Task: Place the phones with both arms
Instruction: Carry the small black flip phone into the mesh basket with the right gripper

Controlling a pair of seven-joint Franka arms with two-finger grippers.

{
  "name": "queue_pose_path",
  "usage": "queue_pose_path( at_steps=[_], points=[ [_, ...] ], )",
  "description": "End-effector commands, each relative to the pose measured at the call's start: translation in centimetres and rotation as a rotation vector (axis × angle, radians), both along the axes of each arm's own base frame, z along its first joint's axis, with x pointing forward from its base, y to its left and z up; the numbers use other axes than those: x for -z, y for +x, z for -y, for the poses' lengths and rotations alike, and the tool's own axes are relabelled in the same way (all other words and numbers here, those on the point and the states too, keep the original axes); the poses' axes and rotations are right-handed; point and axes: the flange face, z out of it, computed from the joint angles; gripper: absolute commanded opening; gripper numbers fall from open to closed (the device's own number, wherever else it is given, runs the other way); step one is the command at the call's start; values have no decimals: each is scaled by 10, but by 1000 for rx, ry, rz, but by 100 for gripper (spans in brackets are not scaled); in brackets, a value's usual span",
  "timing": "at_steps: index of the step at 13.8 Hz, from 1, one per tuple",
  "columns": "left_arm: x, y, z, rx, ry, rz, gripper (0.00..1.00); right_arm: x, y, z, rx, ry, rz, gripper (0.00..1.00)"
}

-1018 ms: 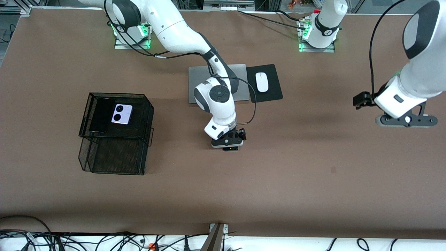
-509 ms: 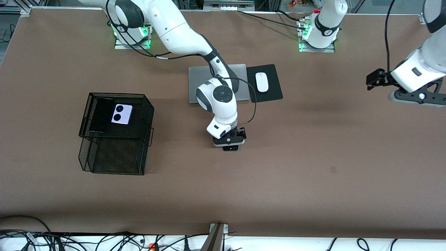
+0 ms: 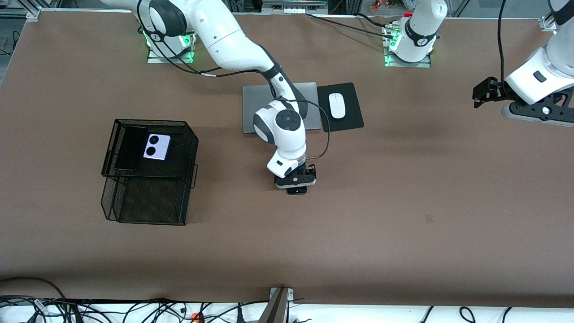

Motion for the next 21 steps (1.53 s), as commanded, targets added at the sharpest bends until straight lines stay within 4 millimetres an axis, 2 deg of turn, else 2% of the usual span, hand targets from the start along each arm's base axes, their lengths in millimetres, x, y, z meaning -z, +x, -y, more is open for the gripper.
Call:
queue_pose_path(
  at_steps=[1, 3, 5, 7, 8, 9, 10, 12, 14, 16, 19, 21],
  points=[
    [-7, -17, 10, 7, -13, -1, 100, 10, 1, -2, -4, -6, 15, 26],
    [-6, -12, 12, 9, -24, 0, 100, 2, 7, 3, 1, -9, 17, 24],
    [-9, -6, 4, -15, -70, 7, 100, -18, 17, 12, 19, -30, 12, 24],
    [-20, -1, -7, -35, -73, 29, 100, -67, 43, 43, 59, -78, -12, 24],
    [-23, -1, -9, -39, -71, 34, 100, -95, 58, 63, 57, -83, -31, 24],
    [-26, -1, -15, -49, -72, 42, 100, -126, 78, 94, 56, -83, -48, 24],
    [-30, 1, -15, -49, -70, 51, 100, -157, 99, 133, 51, -82, -73, 24],
    [-31, 1, -15, -50, -73, 55, 100, -198, 128, 203, 13, -37, -137, 25],
    [-28, 3, -15, -50, -67, 50, 100, -213, 149, 274, -20, -36, -208, 25],
    [-28, 3, -16, -49, -66, 50, 100, -216, 162, 326, -35, -65, -232, 25],
    [-21, 6, -24, -66, -64, 35, 100, -197, 172, 392, -23, -76, -284, 25],
    [-21, 7, -28, -76, -63, 34, 100, -168, 169, 415, 5, -85, -327, 25]
  ],
)
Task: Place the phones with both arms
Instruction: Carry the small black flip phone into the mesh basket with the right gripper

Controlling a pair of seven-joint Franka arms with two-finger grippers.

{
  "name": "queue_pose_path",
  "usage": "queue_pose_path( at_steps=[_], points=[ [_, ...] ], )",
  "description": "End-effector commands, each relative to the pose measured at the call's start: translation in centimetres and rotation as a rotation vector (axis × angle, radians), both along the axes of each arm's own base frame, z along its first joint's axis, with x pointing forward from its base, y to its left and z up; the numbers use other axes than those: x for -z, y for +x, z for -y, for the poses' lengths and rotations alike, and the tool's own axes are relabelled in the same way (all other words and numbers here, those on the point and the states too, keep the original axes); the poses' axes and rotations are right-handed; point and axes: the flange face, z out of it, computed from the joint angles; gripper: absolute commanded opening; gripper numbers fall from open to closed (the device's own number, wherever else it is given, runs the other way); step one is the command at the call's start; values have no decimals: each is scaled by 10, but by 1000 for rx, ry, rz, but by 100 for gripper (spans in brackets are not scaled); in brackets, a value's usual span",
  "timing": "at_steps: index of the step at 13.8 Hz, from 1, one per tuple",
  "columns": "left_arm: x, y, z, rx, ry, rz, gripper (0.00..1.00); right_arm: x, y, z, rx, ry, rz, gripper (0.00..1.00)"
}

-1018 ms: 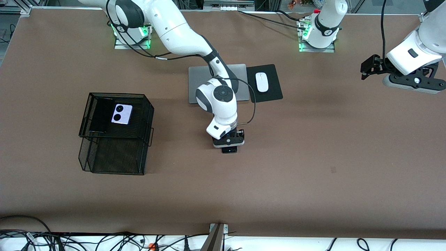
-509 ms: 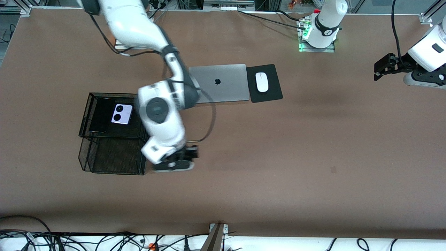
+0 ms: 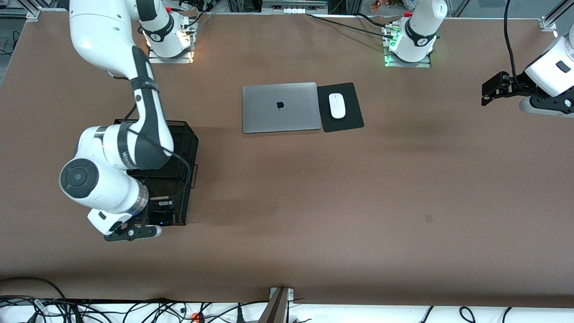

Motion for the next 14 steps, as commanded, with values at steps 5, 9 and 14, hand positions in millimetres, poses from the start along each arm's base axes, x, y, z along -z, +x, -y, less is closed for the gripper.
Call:
queue_pose_path(
  at_steps=[5, 9, 14],
  points=[
    [-2, 3, -23, -48, -21, -3, 100, 45, -8, 67, 84, 22, -99, 28],
    [-6, -1, -31, -37, -23, -10, 100, 72, -20, 78, 112, 18, -159, 28],
    [-7, -4, -28, 32, -29, -29, 100, 84, -25, 80, 133, 46, -182, 70]
  ],
)
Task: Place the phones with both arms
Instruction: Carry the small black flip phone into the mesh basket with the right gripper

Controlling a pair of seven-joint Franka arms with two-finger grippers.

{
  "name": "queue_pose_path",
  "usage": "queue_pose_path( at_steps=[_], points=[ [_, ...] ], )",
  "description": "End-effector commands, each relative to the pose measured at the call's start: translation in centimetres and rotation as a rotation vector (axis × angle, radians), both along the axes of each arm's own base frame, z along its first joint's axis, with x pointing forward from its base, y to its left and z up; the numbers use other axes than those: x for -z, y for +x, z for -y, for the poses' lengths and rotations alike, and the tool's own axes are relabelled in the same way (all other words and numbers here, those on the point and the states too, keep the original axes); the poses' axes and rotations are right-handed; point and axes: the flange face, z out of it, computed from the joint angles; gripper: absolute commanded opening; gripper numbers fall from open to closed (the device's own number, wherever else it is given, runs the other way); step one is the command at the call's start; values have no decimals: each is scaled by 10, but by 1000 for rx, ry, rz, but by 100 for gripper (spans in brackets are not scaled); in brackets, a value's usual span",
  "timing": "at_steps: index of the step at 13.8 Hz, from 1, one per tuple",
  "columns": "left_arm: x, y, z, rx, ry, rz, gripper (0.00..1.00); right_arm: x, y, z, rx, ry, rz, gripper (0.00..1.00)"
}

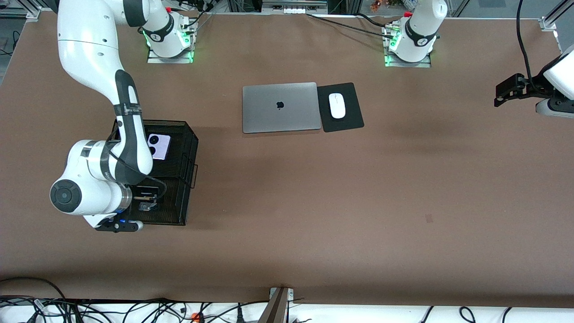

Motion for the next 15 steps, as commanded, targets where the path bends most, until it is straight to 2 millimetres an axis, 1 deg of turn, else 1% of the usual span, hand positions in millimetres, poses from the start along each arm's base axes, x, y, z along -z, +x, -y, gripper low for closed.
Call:
queue_pose_path(
  at_steps=[1, 2, 4, 5, 6, 7, 8, 9, 10, 13, 15],
  points=[
    [-8, -4, 3, 24, -23, -18, 100, -6, -2, 2, 15, 30, 0, 100],
    [-5, -3, 5, 10, -21, -22, 100, -6, -1, 9, 25, 30, 0, 100],
    [-5, -3, 5, -5, -20, -23, 100, -17, 2, 14, 24, 34, 18, 100],
    [-6, -4, 5, -5, -19, -21, 100, -20, 0, 17, 38, 47, -4, 100],
    [-7, -4, 6, -5, -19, -21, 100, -31, 1, 21, 49, 73, -28, 100],
    [-7, -4, 11, 4, -19, -20, 100, -53, 7, 28, 56, 101, -38, 100],
    [-7, -4, 17, 13, -18, -20, 100, -67, 7, 34, 55, 110, -66, 100],
    [-7, -4, 21, 21, -18, -20, 100, -77, 4, 43, 62, 119, -104, 100],
    [-7, -4, 21, 22, -18, -20, 100, -86, -1, 48, 64, 122, -146, 100],
    [-7, -4, 22, 24, -22, -20, 100, -137, -14, 69, 61, 144, -239, 100],
    [-6, 0, 23, 26, -19, -12, 100, -165, -25, 76, 63, 157, -263, 100]
  ],
)
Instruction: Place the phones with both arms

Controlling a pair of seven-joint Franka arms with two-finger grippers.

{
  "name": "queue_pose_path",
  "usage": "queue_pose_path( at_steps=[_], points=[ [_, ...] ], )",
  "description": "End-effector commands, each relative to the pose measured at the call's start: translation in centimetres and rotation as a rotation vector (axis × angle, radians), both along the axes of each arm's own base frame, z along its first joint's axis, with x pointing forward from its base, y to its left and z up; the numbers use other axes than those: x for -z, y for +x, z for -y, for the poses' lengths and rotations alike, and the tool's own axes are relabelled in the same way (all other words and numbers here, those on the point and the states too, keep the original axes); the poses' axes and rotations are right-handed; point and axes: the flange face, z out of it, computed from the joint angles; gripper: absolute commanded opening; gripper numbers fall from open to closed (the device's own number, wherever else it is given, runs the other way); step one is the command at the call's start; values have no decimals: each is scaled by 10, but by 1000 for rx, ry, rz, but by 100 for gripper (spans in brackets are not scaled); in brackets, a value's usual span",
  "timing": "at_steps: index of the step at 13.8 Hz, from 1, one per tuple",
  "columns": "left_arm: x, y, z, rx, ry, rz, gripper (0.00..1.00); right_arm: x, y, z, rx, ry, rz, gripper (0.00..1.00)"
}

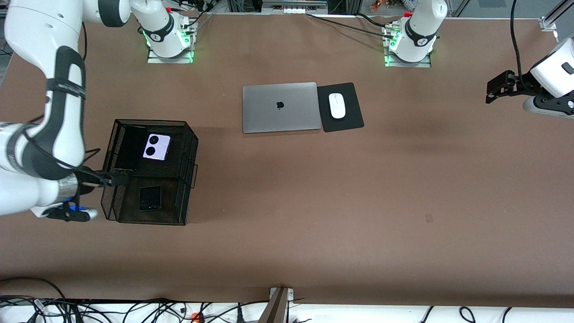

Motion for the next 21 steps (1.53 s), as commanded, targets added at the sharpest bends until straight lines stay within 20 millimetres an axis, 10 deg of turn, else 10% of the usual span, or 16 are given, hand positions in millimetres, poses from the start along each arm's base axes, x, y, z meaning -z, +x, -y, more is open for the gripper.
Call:
queue_pose_path(
  at_steps=[1, 10, 21],
  points=[
    [-6, 5, 6, 0, -19, 6, 100, -39, -13, 9, -4, 43, -22, 100],
    [-2, 8, 6, 11, -22, -6, 100, -151, -46, 29, -69, -110, 114, 98],
    [-4, 6, 0, 4, -12, -5, 100, -121, -109, 11, -101, -125, 368, 99]
  ],
)
